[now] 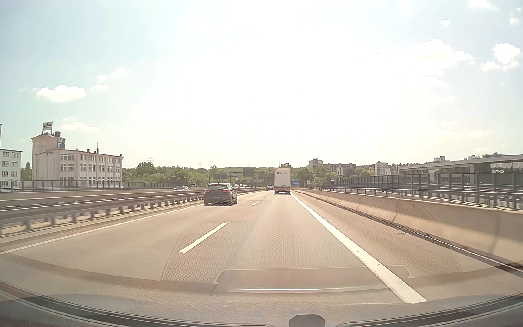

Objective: Follow the waypoints while adhering to traffic rules and regulations

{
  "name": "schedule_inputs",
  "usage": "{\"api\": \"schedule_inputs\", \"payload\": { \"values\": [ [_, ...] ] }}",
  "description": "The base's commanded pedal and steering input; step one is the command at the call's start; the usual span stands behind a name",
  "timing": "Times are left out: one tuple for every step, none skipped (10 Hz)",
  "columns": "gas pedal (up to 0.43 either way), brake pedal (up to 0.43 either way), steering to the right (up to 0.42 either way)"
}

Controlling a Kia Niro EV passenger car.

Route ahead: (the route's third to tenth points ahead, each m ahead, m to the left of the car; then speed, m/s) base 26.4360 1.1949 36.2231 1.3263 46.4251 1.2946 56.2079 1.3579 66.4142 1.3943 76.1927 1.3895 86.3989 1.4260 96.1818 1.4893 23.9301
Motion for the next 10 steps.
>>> {"api": "schedule_inputs", "payload": {
  "values": [
    [0.150,0.030,0.004],
    [0.150,0.030,0.003],
    [0.150,0.030,0.003],
    [0.150,0.030,0.003],
    [0.150,0.030,0.003],
    [0.150,0.030,0.003],
    [0.150,0.030,0.003],
    [0.150,0.030,0.003],
    [0.150,0.030,0.003],
    [0.150,0.030,0.001]
  ]
}}
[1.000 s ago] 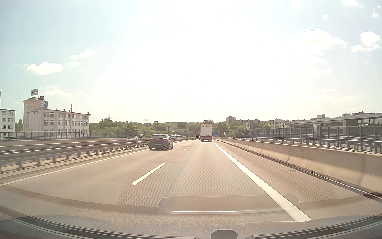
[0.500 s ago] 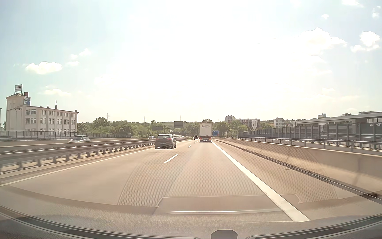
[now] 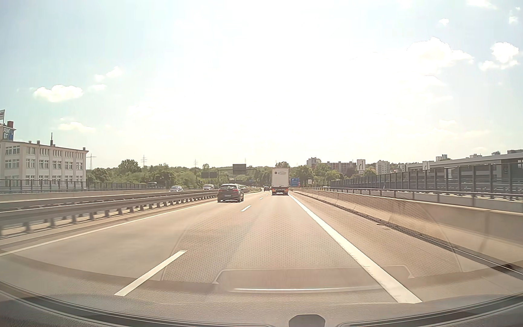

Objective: Follow the waypoints while adhering to traffic rules and regulations

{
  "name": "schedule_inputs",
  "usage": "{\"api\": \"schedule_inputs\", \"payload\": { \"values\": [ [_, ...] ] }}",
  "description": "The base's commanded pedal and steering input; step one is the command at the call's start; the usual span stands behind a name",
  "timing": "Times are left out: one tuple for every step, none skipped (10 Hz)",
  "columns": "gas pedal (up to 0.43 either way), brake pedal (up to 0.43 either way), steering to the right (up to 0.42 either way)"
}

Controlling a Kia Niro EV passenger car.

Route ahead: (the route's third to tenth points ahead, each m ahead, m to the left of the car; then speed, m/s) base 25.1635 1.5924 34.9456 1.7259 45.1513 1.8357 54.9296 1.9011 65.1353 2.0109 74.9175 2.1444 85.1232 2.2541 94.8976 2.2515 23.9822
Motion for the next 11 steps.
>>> {"api": "schedule_inputs", "payload": {
  "values": [
    [0.150,0.030,-0.001],
    [0.150,0.030,-0.001],
    [0.150,0.030,-0.002],
    [0.150,0.030,-0.001],
    [0.150,0.030,-0.001],
    [0.150,0.030,0.000],
    [0.138,0.030,0.001],
    [0.138,0.030,0.001],
    [0.138,0.030,0.001],
    [0.118,0.030,0.001],
    [0.118,0.030,0.001]
  ]
}}
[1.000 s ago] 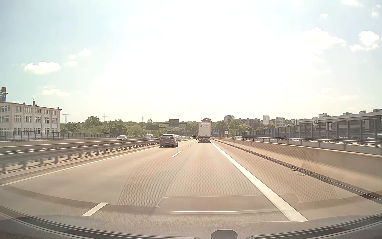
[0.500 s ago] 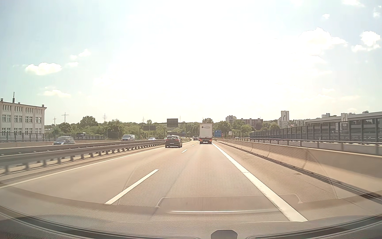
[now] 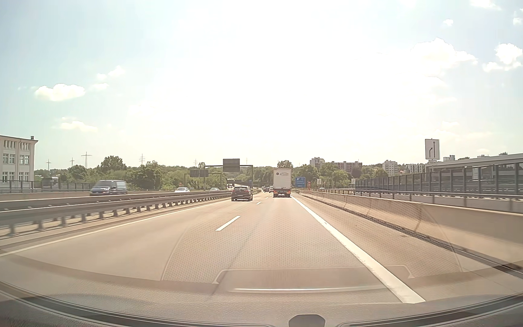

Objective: Follow the waypoints while adhering to traffic rules and regulations

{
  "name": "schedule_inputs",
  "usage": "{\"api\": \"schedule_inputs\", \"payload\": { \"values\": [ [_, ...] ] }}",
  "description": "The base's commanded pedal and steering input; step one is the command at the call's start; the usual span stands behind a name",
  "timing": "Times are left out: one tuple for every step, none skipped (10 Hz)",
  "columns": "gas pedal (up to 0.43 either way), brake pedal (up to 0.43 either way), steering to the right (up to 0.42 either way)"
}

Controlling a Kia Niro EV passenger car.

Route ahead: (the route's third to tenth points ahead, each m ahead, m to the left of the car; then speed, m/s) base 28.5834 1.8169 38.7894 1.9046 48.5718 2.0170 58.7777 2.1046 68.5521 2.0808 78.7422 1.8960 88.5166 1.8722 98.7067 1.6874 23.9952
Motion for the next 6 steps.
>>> {"api": "schedule_inputs", "payload": {
  "values": [
    [0.118,0.030,0.001],
    [0.118,0.030,0.001],
    [0.118,0.030,0.001],
    [0.118,0.030,0.001],
    [0.118,0.030,0.001],
    [0.118,0.030,0.001]
  ]
}}
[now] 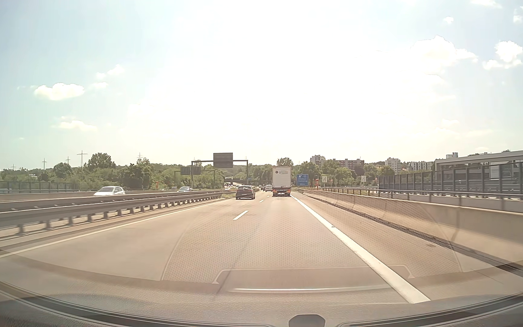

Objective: Follow the waypoints while adhering to traffic rules and regulations

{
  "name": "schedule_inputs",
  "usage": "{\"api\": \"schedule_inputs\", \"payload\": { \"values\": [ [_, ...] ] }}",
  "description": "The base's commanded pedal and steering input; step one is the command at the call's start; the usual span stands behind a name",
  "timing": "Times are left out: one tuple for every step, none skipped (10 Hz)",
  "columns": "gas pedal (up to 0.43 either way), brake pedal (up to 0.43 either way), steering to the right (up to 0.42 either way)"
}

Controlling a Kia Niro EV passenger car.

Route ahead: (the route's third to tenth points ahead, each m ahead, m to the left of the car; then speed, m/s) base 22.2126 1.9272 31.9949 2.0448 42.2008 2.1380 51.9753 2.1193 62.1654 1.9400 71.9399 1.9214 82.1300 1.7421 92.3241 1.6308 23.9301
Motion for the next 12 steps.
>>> {"api": "schedule_inputs", "payload": {
  "values": [
    [0.118,0.030,0.001],
    [0.118,0.030,0.001],
    [0.118,0.030,0.001],
    [0.118,0.030,0.001],
    [0.118,0.030,0.001],
    [0.118,0.030,0.001],
    [0.118,0.030,0.001],
    [0.118,0.030,0.001],
    [0.118,0.030,0.001],
    [0.118,0.030,0.001],
    [0.118,0.030,0.001],
    [0.118,0.030,0.001]
  ]
}}
